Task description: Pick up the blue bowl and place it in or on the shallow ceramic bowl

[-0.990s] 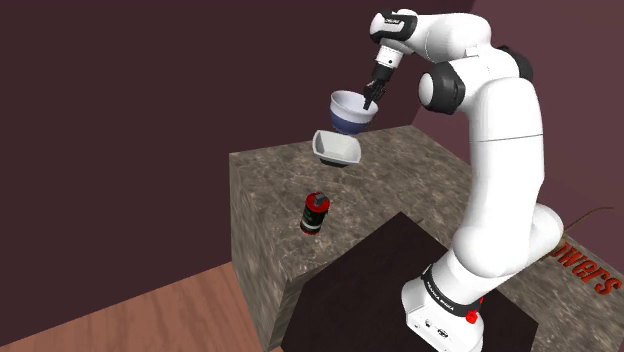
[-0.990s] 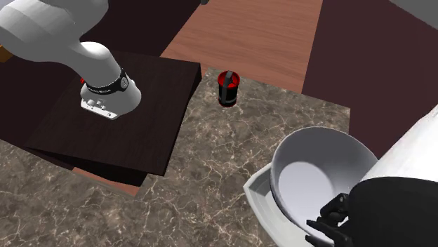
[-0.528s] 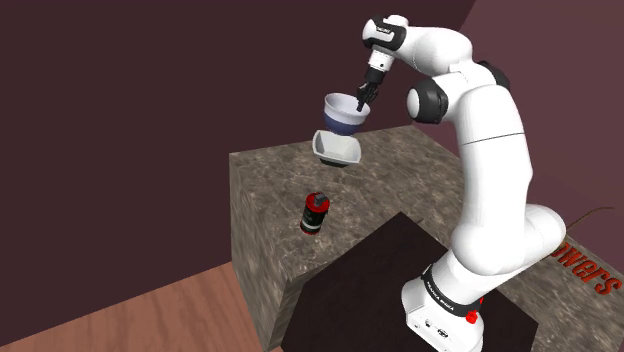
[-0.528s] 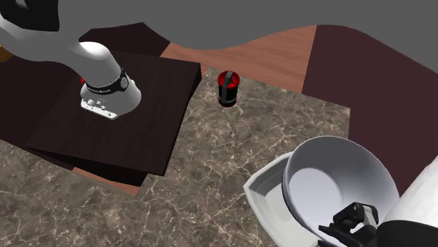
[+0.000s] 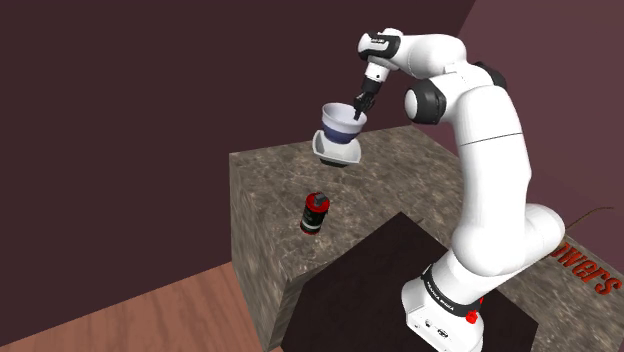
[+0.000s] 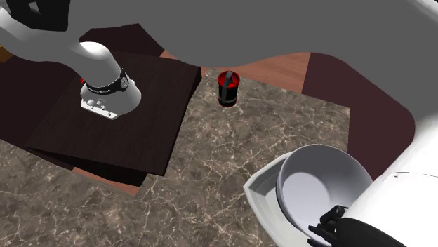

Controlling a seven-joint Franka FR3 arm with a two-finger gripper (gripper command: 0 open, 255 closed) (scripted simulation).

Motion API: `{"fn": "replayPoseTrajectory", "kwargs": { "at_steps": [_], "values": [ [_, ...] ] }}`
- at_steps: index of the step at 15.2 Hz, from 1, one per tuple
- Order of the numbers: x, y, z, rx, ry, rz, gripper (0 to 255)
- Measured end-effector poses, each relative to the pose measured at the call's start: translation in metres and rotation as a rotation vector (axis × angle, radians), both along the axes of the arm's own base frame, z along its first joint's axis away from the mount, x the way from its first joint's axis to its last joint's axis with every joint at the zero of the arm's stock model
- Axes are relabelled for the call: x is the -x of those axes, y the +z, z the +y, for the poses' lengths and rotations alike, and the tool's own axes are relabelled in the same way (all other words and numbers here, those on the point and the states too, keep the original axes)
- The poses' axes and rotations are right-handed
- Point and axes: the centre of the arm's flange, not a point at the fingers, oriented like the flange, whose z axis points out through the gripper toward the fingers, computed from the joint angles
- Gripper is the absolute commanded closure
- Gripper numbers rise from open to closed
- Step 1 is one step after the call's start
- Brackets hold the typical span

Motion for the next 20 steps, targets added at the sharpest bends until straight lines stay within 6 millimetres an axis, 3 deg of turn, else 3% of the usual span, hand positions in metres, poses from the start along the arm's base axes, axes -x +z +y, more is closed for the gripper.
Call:
{"fn": "replayPoseTrajectory", "kwargs": {
  "at_steps": [7,13,14,20],
  "values": [
    [0.0,-0.035,0.0,0.0,0.0,0.0,255],
    [0.0,-0.038,0.0,0.0,0.0,0.0,255],
    [0.0,-0.038,0.0,0.0,0.0,0.0,0],
    [0.0,-0.037,0.0,0.001,0.0,-0.001,0]
  ]
}}
